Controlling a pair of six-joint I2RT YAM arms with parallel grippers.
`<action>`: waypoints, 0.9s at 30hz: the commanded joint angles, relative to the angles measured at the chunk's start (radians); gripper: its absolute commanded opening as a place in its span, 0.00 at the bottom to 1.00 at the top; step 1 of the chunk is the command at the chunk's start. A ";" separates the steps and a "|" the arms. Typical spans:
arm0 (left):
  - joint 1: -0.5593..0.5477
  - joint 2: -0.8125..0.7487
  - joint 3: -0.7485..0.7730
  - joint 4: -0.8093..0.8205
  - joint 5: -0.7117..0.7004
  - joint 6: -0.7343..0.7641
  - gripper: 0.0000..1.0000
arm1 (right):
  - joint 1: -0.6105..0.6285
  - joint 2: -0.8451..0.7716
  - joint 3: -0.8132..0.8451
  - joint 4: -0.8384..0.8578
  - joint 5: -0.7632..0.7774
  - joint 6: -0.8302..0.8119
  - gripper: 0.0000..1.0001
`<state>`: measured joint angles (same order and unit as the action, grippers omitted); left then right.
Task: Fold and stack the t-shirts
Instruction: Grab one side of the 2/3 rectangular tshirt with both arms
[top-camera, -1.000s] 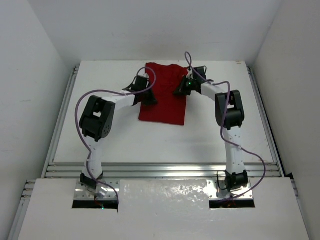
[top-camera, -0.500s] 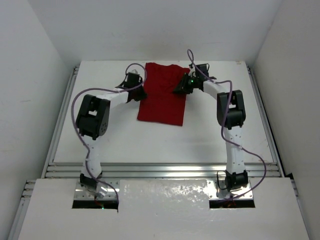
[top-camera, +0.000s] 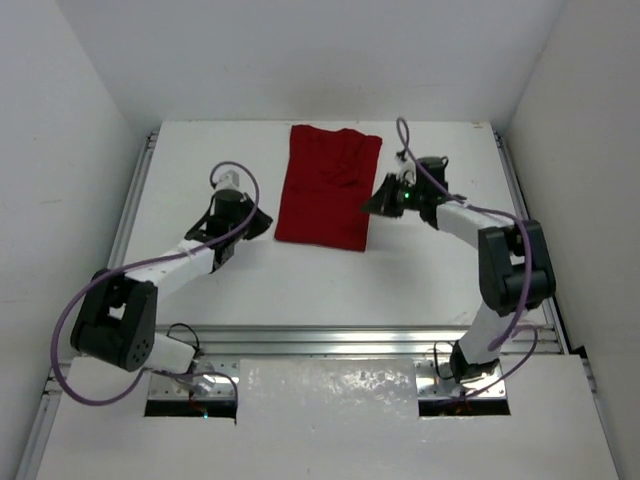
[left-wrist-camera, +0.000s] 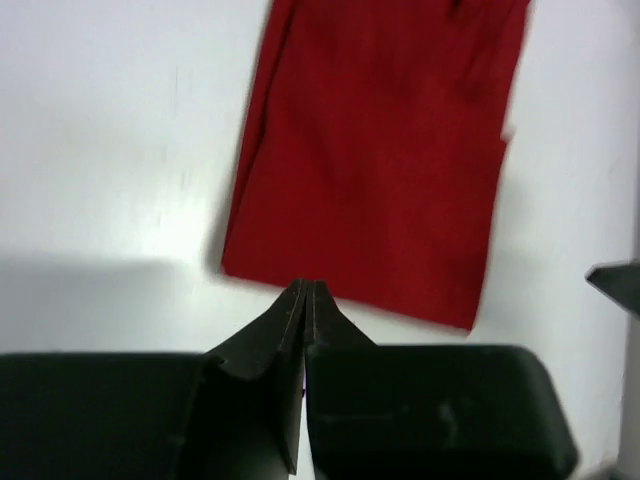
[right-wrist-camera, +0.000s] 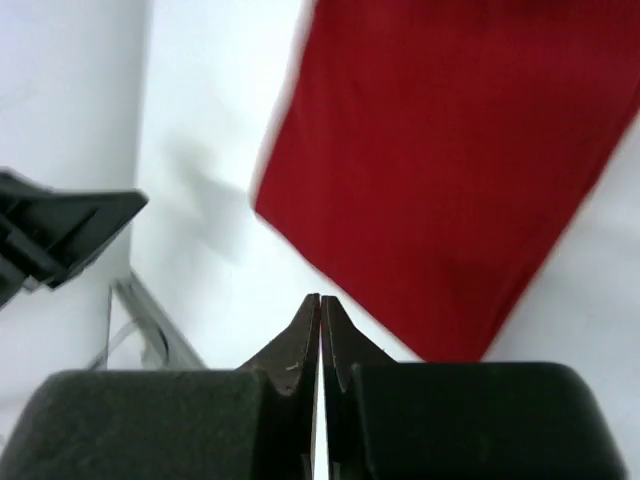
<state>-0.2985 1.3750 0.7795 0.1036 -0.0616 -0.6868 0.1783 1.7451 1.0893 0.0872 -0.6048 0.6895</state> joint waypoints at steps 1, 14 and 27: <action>0.010 0.032 -0.083 0.215 0.189 0.029 0.00 | 0.024 0.066 -0.130 0.187 -0.095 0.022 0.00; 0.027 0.242 0.052 0.246 0.205 0.076 0.07 | 0.027 0.217 -0.244 0.134 0.068 0.027 0.00; -0.007 0.421 0.024 0.050 0.032 -0.065 0.00 | 0.026 0.108 -0.258 -0.121 0.195 -0.054 0.00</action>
<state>-0.2878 1.8153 0.8448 0.1905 0.0334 -0.7155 0.2096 1.8835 0.8581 0.0875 -0.5117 0.6991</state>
